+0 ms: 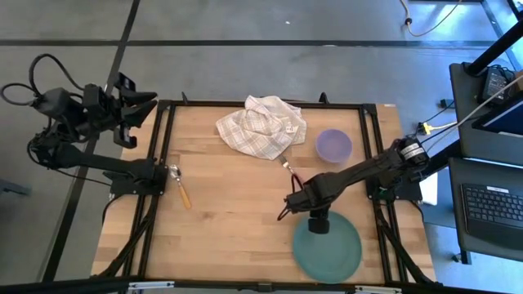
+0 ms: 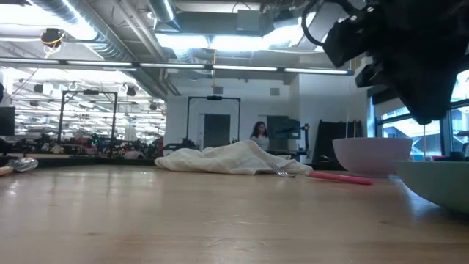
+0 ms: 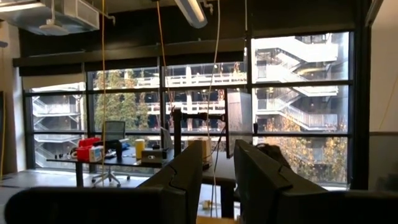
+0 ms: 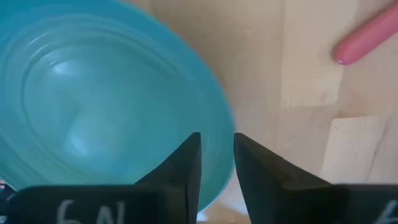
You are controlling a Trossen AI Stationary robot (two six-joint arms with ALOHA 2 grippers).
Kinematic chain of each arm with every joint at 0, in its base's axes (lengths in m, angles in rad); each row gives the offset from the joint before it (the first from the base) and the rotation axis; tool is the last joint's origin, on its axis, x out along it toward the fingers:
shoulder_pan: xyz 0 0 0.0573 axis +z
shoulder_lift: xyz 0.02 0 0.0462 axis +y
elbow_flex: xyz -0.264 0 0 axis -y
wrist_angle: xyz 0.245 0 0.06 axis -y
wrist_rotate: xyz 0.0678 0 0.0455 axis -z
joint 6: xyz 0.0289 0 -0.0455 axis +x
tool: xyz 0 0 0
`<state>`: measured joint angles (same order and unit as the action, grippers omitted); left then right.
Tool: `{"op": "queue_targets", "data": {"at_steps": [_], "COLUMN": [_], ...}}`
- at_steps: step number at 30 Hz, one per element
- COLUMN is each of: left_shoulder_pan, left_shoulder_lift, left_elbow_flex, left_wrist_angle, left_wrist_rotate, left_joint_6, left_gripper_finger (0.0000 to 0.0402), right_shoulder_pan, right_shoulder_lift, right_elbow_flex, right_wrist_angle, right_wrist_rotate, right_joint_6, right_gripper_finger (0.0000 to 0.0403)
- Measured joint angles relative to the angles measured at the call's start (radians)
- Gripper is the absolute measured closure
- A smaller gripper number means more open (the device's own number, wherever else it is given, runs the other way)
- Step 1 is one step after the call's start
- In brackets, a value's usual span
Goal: Set table place
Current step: Put the light blue plate on the center of the table
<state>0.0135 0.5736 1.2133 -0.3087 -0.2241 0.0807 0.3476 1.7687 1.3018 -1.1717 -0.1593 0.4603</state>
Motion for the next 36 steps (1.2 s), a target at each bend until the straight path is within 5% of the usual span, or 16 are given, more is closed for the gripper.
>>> {"op": "queue_targets", "data": {"at_steps": [36], "left_shoulder_pan": [0.000], "left_shoulder_lift": [0.000], "left_elbow_flex": [0.000], "left_wrist_angle": [-0.072], "left_wrist_rotate": [0.000], "left_joint_6": [0.000], "left_gripper_finger": [0.0315], "right_shoulder_pan": [0.031], "right_shoulder_lift": [-0.001], "right_elbow_flex": [-0.201], "right_wrist_angle": [0.244], "right_wrist_rotate": [0.037], "right_joint_6": [0.057], "right_gripper_finger": [0.0306]}}
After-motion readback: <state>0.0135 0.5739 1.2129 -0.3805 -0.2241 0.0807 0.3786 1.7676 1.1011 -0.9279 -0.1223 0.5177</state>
